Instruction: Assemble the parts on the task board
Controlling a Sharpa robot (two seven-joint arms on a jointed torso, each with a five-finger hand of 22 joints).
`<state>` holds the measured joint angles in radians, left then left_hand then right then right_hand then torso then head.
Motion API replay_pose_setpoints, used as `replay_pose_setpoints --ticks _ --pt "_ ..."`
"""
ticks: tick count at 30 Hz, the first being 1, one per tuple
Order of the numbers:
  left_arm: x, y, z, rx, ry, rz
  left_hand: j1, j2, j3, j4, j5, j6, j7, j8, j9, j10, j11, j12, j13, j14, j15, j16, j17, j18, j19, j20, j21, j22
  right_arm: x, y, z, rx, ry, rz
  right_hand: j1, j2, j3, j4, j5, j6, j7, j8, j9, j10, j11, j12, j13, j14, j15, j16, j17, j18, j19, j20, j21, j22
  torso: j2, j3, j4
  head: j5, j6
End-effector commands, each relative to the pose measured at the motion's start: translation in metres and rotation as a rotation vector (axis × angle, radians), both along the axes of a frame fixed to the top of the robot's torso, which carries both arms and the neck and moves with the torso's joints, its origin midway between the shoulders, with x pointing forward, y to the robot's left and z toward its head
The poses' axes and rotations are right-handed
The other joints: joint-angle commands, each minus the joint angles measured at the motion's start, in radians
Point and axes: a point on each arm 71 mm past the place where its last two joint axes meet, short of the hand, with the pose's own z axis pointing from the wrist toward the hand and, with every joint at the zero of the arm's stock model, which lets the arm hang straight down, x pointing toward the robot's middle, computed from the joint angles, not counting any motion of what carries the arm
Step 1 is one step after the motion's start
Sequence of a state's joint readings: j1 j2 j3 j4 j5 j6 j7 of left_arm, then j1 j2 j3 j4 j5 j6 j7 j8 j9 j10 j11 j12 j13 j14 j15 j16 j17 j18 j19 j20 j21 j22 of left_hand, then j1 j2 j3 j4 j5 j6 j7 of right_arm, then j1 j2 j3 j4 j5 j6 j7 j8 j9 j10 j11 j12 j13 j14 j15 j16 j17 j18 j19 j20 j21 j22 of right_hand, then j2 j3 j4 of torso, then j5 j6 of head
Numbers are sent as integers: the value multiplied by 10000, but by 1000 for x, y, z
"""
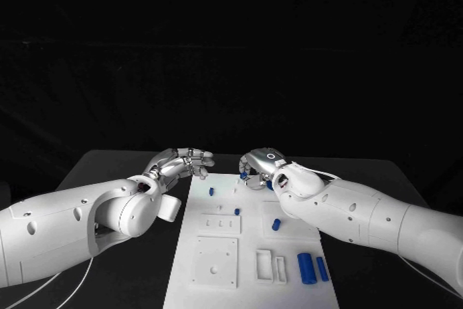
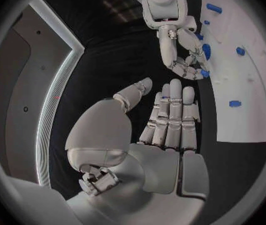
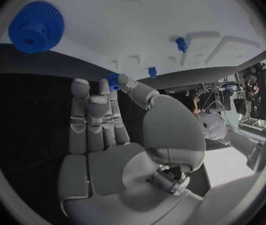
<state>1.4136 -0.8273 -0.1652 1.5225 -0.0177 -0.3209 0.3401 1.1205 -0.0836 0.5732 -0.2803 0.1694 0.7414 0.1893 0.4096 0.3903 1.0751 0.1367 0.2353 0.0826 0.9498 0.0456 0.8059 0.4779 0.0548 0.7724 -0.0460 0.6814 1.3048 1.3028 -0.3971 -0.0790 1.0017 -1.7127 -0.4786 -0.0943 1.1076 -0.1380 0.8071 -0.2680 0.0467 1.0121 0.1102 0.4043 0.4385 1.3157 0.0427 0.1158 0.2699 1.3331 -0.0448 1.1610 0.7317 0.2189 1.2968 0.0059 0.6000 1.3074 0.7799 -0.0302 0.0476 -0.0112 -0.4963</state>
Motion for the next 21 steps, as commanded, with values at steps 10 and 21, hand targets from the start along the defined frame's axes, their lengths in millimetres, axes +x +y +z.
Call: replay_pose_setpoints --ticks 10,21 --pt "-1 -6 8 -70 -171 -263 -73 1 29 -42 -29 45 26 -48 -11 -8 42 -47 -16 54 4 62 -20 165 -1 -38 61 -19 3 7 -3 -308 37 -62 89 35 77 4 22 53 6 54 26 156 -52 -51 4 -275 -303 64 -23 429 -16 -32 32 190 66 -28 39 -5 -7" --pt "-1 -8 13 -82 -256 -339 -70 -5 32 -44 -31 47 26 -47 -12 -5 41 -48 -19 52 4 66 -24 161 -3 -41 64 -23 3 13 -9 -407 233 -10 79 32 89 11 22 47 9 49 34 148 -49 -61 21 -278 -300 63 -31 429 -23 -30 33 188 102 -42 36 0 -32"
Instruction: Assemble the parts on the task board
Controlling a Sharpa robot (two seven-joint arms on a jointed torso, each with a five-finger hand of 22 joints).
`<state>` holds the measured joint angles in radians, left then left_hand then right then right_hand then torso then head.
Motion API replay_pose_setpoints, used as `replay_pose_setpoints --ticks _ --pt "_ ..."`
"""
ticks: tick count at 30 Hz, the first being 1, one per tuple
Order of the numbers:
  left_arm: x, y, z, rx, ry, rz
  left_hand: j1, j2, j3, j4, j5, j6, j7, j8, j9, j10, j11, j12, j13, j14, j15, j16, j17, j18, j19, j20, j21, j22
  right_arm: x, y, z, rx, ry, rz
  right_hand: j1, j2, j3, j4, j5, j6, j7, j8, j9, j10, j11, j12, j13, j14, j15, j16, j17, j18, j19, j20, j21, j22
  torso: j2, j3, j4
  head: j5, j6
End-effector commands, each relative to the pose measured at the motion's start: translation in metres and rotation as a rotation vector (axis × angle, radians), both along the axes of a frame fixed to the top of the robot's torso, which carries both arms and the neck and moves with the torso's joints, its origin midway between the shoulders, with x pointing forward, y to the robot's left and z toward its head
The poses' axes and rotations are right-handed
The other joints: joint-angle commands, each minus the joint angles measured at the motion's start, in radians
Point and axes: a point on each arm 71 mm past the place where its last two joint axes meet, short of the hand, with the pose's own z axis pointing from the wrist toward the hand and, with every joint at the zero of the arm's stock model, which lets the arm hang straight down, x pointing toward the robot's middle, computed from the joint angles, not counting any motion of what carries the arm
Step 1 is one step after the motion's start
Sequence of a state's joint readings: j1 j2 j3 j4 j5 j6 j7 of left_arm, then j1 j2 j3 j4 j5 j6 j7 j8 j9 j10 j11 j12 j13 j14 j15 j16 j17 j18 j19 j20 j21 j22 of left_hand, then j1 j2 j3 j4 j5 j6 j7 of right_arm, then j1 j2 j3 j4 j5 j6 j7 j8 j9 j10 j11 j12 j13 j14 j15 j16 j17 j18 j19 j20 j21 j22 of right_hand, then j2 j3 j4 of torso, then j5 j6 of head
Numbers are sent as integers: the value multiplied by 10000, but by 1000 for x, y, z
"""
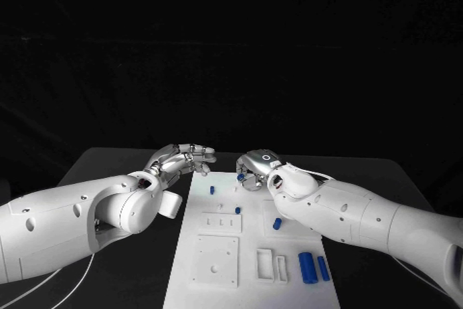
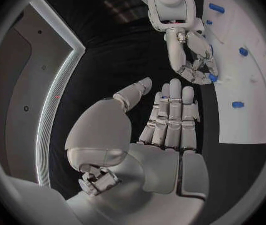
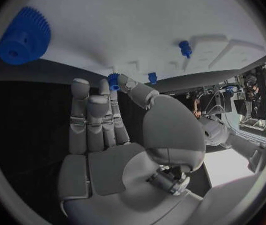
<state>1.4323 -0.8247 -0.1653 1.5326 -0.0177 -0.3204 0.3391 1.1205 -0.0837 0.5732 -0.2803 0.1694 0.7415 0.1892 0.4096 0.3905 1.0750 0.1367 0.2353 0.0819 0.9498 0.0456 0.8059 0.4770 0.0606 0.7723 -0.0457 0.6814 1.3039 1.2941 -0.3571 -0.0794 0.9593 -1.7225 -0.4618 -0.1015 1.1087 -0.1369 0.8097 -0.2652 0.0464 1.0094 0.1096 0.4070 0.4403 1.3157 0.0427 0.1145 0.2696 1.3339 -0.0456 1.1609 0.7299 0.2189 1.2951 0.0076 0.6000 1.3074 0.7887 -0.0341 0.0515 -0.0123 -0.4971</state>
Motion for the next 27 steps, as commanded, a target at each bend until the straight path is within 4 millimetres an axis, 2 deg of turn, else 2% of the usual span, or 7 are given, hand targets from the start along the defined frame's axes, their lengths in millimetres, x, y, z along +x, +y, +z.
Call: replay_pose_setpoints --ticks 1,8,15,23,27 --pt "-1 -4 3 -53 -98 -217 -70 -6 32 -44 -31 47 26 -47 -13 -4 42 -48 -12 52 4 66 -15 103 -2 -44 65 -14 0 4 -2 -221 100 57 68 22 63 -16 25 74 14 21 17 147 -49 -49 26 -287 -291 64 -12 429 -6 -47 33 189 12 1 -7 13 -27" --pt "-1 -5 5 -43 -139 -237 -68 -12 33 -46 -32 48 25 -47 -14 -3 42 -49 -14 51 3 69 -18 100 -3 -46 67 -16 1 4 -5 -275 147 -18 63 23 72 -13 25 66 17 16 22 139 -46 -57 37 -290 -288 62 -18 429 -13 -46 33 188 13 -14 -5 28 -38" --pt "0 -5 5 -31 -137 -226 -71 -16 32 -44 -34 47 26 -48 -15 -4 43 -51 -16 50 4 71 -20 98 -4 -47 68 -18 2 4 -5 -202 60 -62 26 -21 108 10 28 2 43 -29 33 65 -19 -116 74 -312 -263 39 -52 429 -56 -35 19 178 24 -23 -29 35 -55" --pt "0 -5 5 -29 -136 -218 -73 -17 33 -42 -35 46 27 -49 -16 -5 43 -53 -18 48 4 74 -23 94 -5 -49 70 -21 2 7 -4 -133 33 -63 14 -67 135 30 29 -39 61 -62 42 17 2 -160 104 -319 -242 24 -79 429 -76 -32 12 172 15 -25 -17 24 -68" --pt "0 -5 5 -30 -139 -220 -74 -20 33 -42 -36 45 28 -50 -16 -6 44 -54 -20 47 4 75 -25 93 -5 -49 71 -23 1 10 -5 -159 157 9 -8 -135 112 22 32 -61 71 -81 50 -11 14 -189 126 -320 -230 19 -96 429 -86 -31 12 171 10 -38 -18 32 -68"
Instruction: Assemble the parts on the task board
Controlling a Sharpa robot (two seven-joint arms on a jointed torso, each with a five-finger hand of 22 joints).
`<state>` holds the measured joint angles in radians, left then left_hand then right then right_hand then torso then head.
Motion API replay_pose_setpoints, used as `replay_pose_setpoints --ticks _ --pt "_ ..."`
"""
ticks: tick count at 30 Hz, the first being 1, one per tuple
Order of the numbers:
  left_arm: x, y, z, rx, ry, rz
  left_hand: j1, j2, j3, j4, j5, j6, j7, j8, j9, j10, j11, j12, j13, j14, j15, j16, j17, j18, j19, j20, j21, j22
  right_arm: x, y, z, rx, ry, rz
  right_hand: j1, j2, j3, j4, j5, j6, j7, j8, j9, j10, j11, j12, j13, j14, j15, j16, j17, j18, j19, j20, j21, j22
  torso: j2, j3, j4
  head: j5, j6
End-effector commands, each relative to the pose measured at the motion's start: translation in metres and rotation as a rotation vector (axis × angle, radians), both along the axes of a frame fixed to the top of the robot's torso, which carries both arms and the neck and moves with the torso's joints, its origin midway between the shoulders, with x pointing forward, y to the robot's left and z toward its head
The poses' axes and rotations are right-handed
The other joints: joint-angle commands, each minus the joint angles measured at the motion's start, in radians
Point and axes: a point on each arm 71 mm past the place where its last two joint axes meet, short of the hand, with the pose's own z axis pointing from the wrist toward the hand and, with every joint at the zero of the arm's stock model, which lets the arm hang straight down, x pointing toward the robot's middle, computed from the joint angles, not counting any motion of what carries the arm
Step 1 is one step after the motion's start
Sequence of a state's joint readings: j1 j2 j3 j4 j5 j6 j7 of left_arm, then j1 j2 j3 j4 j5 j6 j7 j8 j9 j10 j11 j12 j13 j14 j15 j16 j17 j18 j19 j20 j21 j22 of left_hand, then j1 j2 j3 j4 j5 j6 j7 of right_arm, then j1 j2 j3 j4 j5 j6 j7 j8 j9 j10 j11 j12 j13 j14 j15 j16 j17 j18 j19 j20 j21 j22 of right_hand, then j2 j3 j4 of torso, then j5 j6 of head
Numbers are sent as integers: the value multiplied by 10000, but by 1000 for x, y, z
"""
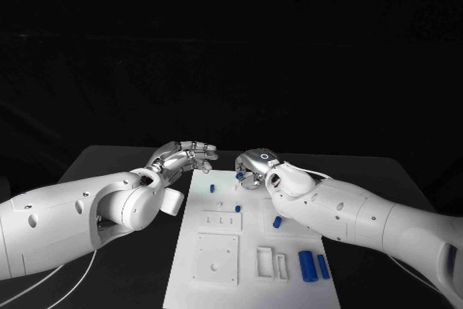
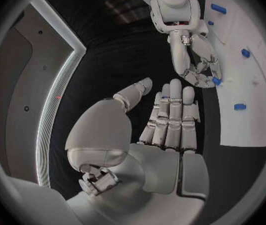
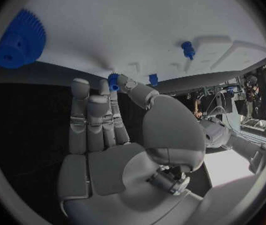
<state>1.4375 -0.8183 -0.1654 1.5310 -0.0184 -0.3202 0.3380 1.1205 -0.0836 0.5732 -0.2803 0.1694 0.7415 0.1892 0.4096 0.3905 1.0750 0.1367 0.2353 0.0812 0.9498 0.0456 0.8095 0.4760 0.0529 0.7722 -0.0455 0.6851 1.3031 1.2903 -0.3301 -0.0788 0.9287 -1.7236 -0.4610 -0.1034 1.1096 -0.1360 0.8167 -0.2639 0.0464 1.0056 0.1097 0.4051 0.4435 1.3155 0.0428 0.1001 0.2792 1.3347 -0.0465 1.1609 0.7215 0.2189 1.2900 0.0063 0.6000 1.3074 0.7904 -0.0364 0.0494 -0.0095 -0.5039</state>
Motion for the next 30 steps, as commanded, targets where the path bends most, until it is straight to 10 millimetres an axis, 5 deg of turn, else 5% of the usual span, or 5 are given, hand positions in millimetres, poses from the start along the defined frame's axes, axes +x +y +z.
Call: replay_pose_setpoints --ticks 1,18,30 --pt "0 -3 2 -34 -92 -168 -74 -21 33 -42 -37 45 28 -50 -16 -6 44 -54 -13 47 3 39 -16 169 -5 -51 34 -15 -1 4 -3 -129 182 77 -23 -170 27 -5 31 -50 80 -81 17 -38 23 -67 35 -331 -213 15 -21 429 -43 -20 9 170 -8 -12 0 8 0" --pt "0 -2 3 -23 -86 -153 -75 -35 33 -44 -39 39 30 -54 -19 -11 46 -60 -18 45 3 45 -21 165 -7 -55 38 -20 -1 4 -2 234 211 18 209 -543 -320 -175 63 -1095 569 -782 -289 -1655 588 -389 -422 -312 336 100 -153 429 -118 13 -21 148 7 -12 -24 33 -9" --pt "1 2 3 -1 -95 -59 -76 -48 33 -44 -42 32 34 -60 -22 -19 50 -67 -24 39 4 47 -27 161 -10 -57 40 -25 -5 -10 1 829 279 -17 178 -782 -443 -99 252 -1282 665 -895 -382 -2097 742 -372 -795 -347 493 189 -203 429 -125 71 -22 151 -3 -4 -34 66 25"
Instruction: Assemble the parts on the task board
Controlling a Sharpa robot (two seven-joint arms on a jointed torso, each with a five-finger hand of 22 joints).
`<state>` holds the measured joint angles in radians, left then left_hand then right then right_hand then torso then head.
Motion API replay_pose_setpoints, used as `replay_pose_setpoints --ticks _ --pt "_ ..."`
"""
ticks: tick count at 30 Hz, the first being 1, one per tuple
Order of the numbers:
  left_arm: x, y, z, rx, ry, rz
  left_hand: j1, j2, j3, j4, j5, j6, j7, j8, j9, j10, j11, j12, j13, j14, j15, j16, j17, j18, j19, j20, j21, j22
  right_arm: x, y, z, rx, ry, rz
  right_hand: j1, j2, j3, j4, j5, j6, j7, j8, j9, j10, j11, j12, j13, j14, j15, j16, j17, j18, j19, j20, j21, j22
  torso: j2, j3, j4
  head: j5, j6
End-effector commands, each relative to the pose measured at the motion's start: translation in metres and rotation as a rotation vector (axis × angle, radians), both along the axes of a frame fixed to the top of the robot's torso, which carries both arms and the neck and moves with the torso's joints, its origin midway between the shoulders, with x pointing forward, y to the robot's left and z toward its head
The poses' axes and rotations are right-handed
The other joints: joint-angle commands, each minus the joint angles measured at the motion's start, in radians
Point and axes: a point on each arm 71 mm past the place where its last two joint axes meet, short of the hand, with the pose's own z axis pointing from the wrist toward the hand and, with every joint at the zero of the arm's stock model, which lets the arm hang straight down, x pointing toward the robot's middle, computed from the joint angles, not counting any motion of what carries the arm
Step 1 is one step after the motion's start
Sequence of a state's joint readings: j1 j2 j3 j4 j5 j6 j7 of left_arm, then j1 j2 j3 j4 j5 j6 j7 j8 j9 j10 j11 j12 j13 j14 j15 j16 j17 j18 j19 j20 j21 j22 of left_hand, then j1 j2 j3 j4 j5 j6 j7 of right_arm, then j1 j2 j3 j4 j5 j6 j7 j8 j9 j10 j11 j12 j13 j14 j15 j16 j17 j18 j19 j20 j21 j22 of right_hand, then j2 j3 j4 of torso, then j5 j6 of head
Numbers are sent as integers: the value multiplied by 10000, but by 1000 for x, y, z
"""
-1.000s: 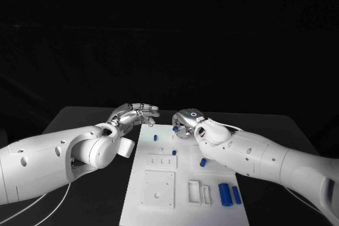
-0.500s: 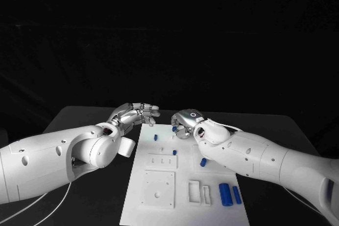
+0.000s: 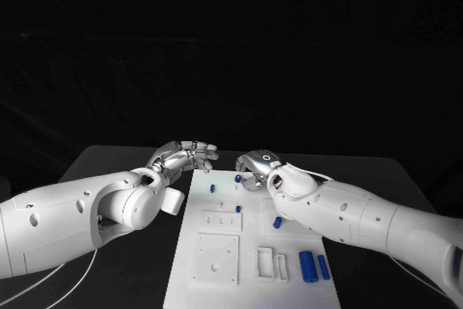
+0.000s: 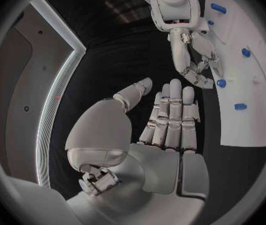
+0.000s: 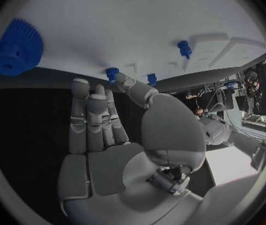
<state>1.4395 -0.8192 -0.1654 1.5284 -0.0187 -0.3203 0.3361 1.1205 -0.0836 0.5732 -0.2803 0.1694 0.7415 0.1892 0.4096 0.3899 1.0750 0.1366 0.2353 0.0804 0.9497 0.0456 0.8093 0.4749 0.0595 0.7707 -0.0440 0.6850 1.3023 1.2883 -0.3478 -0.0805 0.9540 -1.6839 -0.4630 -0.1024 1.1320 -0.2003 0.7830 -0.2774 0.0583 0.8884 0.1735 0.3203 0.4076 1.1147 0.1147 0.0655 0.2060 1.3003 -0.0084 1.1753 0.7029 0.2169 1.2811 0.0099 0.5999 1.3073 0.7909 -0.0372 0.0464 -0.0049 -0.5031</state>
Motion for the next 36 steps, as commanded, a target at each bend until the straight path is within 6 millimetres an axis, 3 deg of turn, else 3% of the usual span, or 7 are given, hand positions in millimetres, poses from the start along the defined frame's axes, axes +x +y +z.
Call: replay_pose_setpoints --ticks 1,17,22,24,25,26,36 --pt "1 2 2 -16 -90 -72 -77 -48 33 -43 -42 31 35 -60 -17 -20 52 -68 -17 40 4 48 -16 95 5 -72 41 -17 -4 -9 3 564 40 40 -100 -163 -163 57 263 -131 36 -57 -30 -110 33 -22 -98 -5 119 63 -18 449 -28 36 -16 152 -7 2 -7 24 33" --pt "5 20 3 28 -171 252 -56 -49 45 -41 -47 49 31 -52 -16 4 43 -64 -23 103 -21 103 -19 100 46 -96 83 -23 -23 -112 61 3016 1311 -363 -328 -220 -1474 -105 1143 -122 -13 25 -21 1286 -462 675 426 -129 -361 214 -59 449 -148 -95 74 217 -131 146 -307 141 193" --pt "6 21 3 39 -172 282 -55 -50 46 -41 -48 50 31 -52 -16 5 42 -63 -23 101 -22 103 -21 99 46 -97 85 -24 -17 -140 52 2397 2248 -707 -238 -107 -2267 -135 1295 -80 -454 56 26 2906 -984 3197 2927 -162 -813 500 208 449 -44 -237 399 252 -179 216 -409 142 235" --pt "6 21 3 39 -172 278 -55 -50 46 -41 -48 50 31 -52 -17 5 42 -64 -24 101 -22 103 -22 99 47 -98 85 -24 -15 -149 49 2236 2474 -862 -236 -157 -2883 -166 1519 -117 -508 -6 18 2098 -1031 6122 5688 -29 -846 834 485 447 56 -396 716 273 -195 246 -453 129 213" --pt "6 21 3 38 -172 275 -55 -50 46 -41 -48 49 31 -52 -17 5 41 -64 -24 101 -22 103 -22 99 47 -98 86 -25 -13 -154 48 2161 2572 -929 24 -358 -3124 -163 1630 189 -391 74 54 -740 -931 9042 8816 -260 -899 975 798 442 -244 -389 925 274 -198 262 -473 129 211" --pt "6 21 2 38 -171 268 -55 -51 46 -41 -48 49 31 -52 -17 6 41 -64 -24 101 -22 103 -23 99 47 -98 86 -25 -13 -156 47 2119 2632 -948 -148 48 -3090 44 1605 -89 -407 -89 -16 -547 -948 9187 8859 -249 -763 986 816 407 -183 -369 973 262 -197 283 -492 129 204" --pt "7 23 1 60 -156 281 -54 -51 47 -41 -49 48 32 -53 -18 4 42 -66 -26 100 -23 104 -27 99 49 -100 90 -27 -6 -183 25 1815 3110 -1202 -222 139 -3591 -147 1510 -490 -288 -382 -148 -272 -843 10440 9528 -301 -720 1321 1359 449 -227 -411 1536 251 -188 353 -526 95 167"
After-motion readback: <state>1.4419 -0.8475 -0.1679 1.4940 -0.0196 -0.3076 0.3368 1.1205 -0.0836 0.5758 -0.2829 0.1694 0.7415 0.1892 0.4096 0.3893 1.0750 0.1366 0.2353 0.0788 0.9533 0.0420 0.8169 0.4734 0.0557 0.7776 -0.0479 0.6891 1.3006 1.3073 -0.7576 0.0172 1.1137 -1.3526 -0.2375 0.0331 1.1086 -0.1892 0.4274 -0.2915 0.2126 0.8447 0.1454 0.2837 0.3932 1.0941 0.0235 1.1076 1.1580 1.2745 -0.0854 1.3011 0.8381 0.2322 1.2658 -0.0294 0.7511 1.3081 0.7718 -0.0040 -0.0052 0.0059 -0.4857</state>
